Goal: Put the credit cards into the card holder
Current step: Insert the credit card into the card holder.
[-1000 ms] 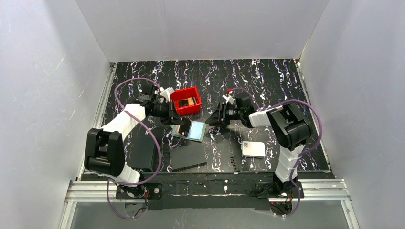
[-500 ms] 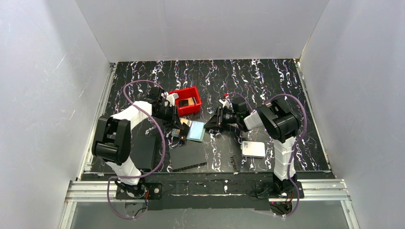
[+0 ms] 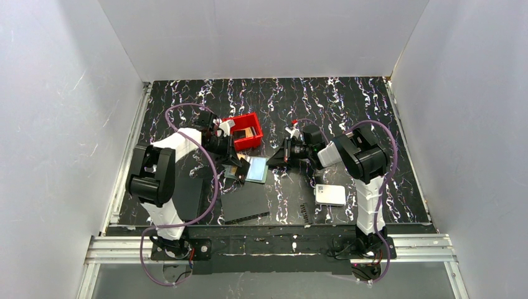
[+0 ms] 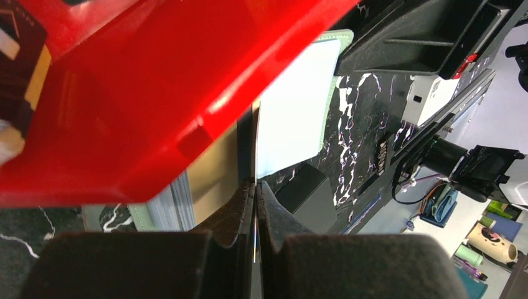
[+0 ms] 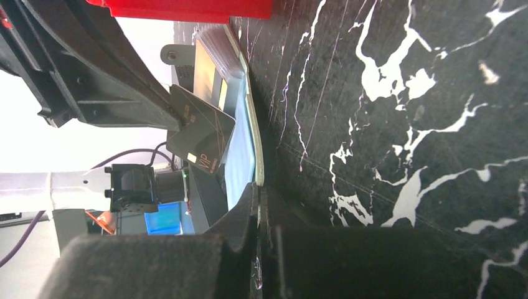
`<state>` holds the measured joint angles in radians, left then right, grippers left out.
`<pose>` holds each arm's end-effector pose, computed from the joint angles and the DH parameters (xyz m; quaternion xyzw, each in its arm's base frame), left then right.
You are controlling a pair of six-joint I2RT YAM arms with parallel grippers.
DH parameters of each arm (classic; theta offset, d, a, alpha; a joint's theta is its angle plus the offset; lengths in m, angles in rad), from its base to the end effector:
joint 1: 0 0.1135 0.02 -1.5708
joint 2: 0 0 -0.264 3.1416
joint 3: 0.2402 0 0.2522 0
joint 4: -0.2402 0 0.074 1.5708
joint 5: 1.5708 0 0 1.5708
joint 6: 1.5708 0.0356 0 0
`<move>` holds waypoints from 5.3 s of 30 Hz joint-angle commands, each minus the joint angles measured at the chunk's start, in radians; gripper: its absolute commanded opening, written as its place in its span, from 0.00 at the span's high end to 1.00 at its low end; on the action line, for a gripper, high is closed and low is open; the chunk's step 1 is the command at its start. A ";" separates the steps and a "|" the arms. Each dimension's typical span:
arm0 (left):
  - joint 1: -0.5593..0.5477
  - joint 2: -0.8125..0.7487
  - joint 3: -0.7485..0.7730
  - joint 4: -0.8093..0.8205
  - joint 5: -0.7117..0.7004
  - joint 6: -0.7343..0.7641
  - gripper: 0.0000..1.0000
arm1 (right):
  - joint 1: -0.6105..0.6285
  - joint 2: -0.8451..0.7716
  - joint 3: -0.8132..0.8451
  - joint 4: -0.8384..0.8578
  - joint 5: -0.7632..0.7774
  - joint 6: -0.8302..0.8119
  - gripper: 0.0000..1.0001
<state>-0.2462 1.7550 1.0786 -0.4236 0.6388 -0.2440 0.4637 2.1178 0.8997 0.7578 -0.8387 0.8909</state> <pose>0.3279 -0.1043 0.1751 0.0743 0.9232 -0.3499 0.1407 0.3333 0.1963 0.0864 -0.0452 0.8040 0.5714 0.1584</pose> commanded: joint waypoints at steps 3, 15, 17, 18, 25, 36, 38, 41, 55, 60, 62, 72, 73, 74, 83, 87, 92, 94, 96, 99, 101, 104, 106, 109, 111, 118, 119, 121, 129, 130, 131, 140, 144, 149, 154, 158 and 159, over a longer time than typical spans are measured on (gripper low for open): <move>-0.002 0.057 0.051 -0.018 0.035 -0.014 1.00 | -0.017 0.039 0.020 -0.075 0.026 -0.097 0.99; -0.002 0.101 0.052 0.036 0.045 -0.029 1.00 | -0.018 0.050 0.035 -0.112 0.017 -0.139 0.99; -0.002 0.104 0.049 0.056 0.049 -0.038 1.00 | -0.017 0.051 0.037 -0.119 0.018 -0.144 0.99; -0.002 0.104 0.048 0.065 0.050 -0.042 1.00 | -0.017 0.051 0.037 -0.119 0.018 -0.144 0.99; -0.021 0.091 0.040 0.093 0.029 -0.067 1.00 | -0.017 0.041 0.037 -0.158 0.015 -0.170 0.99; -0.087 0.085 0.034 0.161 -0.008 -0.124 1.00 | -0.035 0.015 0.008 -0.136 -0.002 -0.158 0.99; -0.088 0.085 0.026 0.178 -0.018 -0.156 1.00 | -0.036 0.010 0.003 -0.138 0.000 -0.163 0.99; -0.089 0.070 -0.004 0.216 -0.041 -0.206 1.00 | -0.036 0.007 0.002 -0.141 0.002 -0.165 0.99; -0.090 0.031 -0.104 0.361 -0.144 -0.330 1.00 | -0.036 0.012 -0.004 -0.125 0.001 -0.157 0.99; -0.095 0.036 -0.111 0.361 -0.174 -0.304 1.00 | -0.036 0.015 -0.005 -0.122 0.001 -0.156 0.99; -0.100 0.026 -0.114 0.357 -0.203 -0.264 1.00 | -0.036 0.016 -0.005 -0.121 -0.001 -0.154 0.99; -0.127 -0.022 -0.091 0.277 -0.316 -0.119 1.00 | -0.034 0.018 -0.009 -0.117 -0.002 -0.155 0.99; -0.128 -0.025 -0.092 0.274 -0.321 -0.114 1.00 | -0.035 0.017 -0.010 -0.117 -0.002 -0.156 0.99; -0.127 -0.027 -0.092 0.272 -0.326 -0.111 1.00 | -0.034 0.018 -0.011 -0.117 -0.002 -0.156 0.99; -0.135 -0.050 -0.074 0.222 -0.364 -0.082 1.00 | -0.033 0.019 -0.014 -0.114 -0.002 -0.158 0.99; -0.136 -0.041 -0.082 0.241 -0.362 -0.100 1.00 | -0.030 0.023 -0.012 -0.108 -0.004 -0.153 0.99; -0.134 -0.029 -0.125 0.335 -0.303 -0.164 1.00 | -0.028 0.018 -0.013 -0.107 -0.005 -0.150 0.99; -0.135 -0.009 -0.127 0.361 -0.256 -0.195 1.00 | -0.028 0.018 -0.014 -0.107 -0.005 -0.149 0.99; -0.135 0.003 -0.135 0.377 -0.212 -0.227 1.00 | -0.028 0.018 -0.015 -0.106 -0.005 -0.147 0.99; -0.134 -0.008 -0.159 0.384 -0.206 -0.262 1.00 | -0.028 0.013 -0.018 -0.104 -0.004 -0.148 0.99; -0.135 -0.020 -0.174 0.388 -0.206 -0.284 1.00 | -0.028 0.013 -0.018 -0.103 -0.004 -0.147 0.99; -0.133 -0.018 -0.180 0.375 -0.183 -0.334 1.00 | -0.027 0.019 -0.020 -0.093 -0.004 -0.138 0.99; -0.133 -0.015 -0.181 0.374 -0.174 -0.370 1.00 | -0.027 0.019 -0.021 -0.088 -0.005 -0.135 0.99; -0.133 -0.001 -0.152 0.325 -0.181 -0.374 0.88 | -0.026 0.017 -0.021 -0.085 -0.005 -0.134 0.99; -0.134 -0.002 -0.128 0.269 -0.216 -0.354 0.74 | -0.026 0.017 -0.021 -0.084 -0.008 -0.135 0.99; -0.175 -0.057 -0.079 0.108 -0.365 -0.253 0.54 | -0.027 0.018 -0.018 -0.083 -0.008 -0.133 0.99; -0.183 -0.058 -0.066 0.082 -0.384 -0.243 0.52 | -0.025 0.019 -0.017 -0.084 -0.007 -0.133 0.99; -0.198 -0.045 -0.037 0.038 -0.411 -0.226 0.51 | -0.023 0.019 -0.013 -0.084 -0.007 -0.132 0.99; -0.298 0.064 0.104 -0.044 -0.468 -0.186 0.51 | -0.016 0.019 -0.006 -0.100 -0.007 -0.141 0.99; -0.298 0.043 0.115 -0.102 -0.534 -0.162 0.48 | -0.016 0.013 -0.005 -0.118 -0.004 -0.153 0.99; -0.297 0.027 0.127 -0.138 -0.581 -0.148 0.46 | -0.016 0.014 -0.003 -0.128 -0.002 -0.163 0.99; -0.294 -0.010 0.177 -0.197 -0.616 -0.137 0.28 | -0.016 0.014 -0.002 -0.123 -0.003 -0.159 0.99; -0.294 0.011 0.176 -0.179 -0.578 -0.144 0.29 | -0.016 0.012 -0.008 -0.124 -0.003 -0.164 0.99; -0.294 0.031 0.161 -0.147 -0.514 -0.157 0.38 | -0.016 0.013 -0.004 -0.123 -0.003 -0.160 0.99; -0.297 0.042 0.145 -0.096 -0.418 -0.177 0.44 | -0.011 0.015 0.001 -0.123 -0.003 -0.158 0.99; -0.297 0.058 0.114 0.004 -0.280 -0.242 0.45 | -0.007 0.020 0.001 -0.121 -0.002 -0.157 0.99; -0.297 0.065 0.105 0.036 -0.247 -0.261 0.44 | -0.005 0.021 0.001 -0.121 -0.003 -0.158 0.99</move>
<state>-0.5442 1.7996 1.2160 -0.4965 0.2279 -0.4370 0.4412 2.1155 0.9138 0.7090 -0.8860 0.7815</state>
